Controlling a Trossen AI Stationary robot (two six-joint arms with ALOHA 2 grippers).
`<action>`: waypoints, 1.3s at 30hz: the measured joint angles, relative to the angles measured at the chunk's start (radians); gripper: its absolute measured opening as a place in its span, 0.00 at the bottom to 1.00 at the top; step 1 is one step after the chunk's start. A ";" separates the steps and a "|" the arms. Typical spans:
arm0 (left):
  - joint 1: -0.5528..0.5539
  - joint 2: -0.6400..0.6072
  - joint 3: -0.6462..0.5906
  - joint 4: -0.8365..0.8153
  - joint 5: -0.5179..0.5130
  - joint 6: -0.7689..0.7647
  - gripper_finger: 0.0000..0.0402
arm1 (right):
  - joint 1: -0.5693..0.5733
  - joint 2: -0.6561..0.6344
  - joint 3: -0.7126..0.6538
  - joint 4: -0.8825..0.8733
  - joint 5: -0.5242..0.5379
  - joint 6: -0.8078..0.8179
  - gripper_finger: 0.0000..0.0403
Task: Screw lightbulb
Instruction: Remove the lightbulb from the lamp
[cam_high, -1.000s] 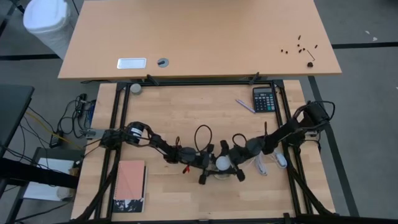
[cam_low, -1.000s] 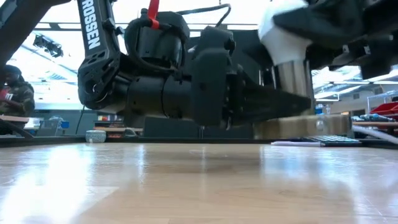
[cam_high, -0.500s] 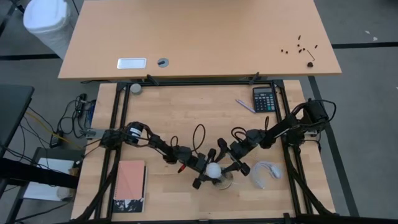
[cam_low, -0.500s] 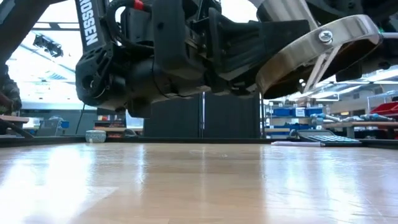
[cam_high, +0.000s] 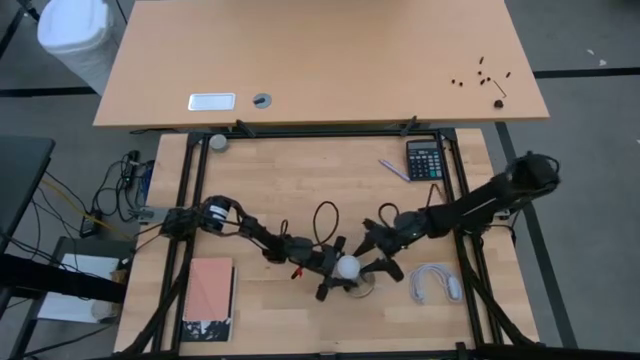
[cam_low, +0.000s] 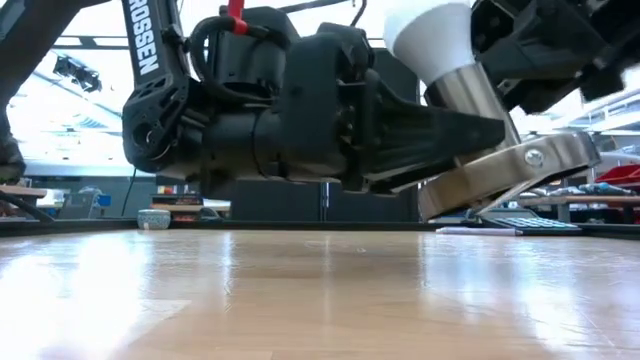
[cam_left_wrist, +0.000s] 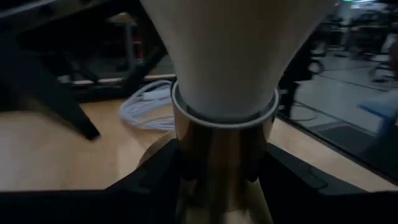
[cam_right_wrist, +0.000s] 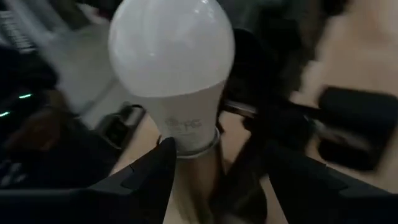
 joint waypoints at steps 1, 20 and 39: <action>0.001 0.000 0.000 -0.003 -0.017 0.000 0.47 | 0.012 -0.050 0.000 -0.066 0.046 0.012 0.63; 0.015 -0.002 0.002 -0.162 -0.382 -0.043 0.47 | 0.160 -0.102 0.564 -1.378 0.382 0.323 0.63; 0.015 -0.002 0.002 -0.203 -0.475 -0.093 0.47 | 0.123 0.262 1.004 -1.801 0.328 0.192 0.76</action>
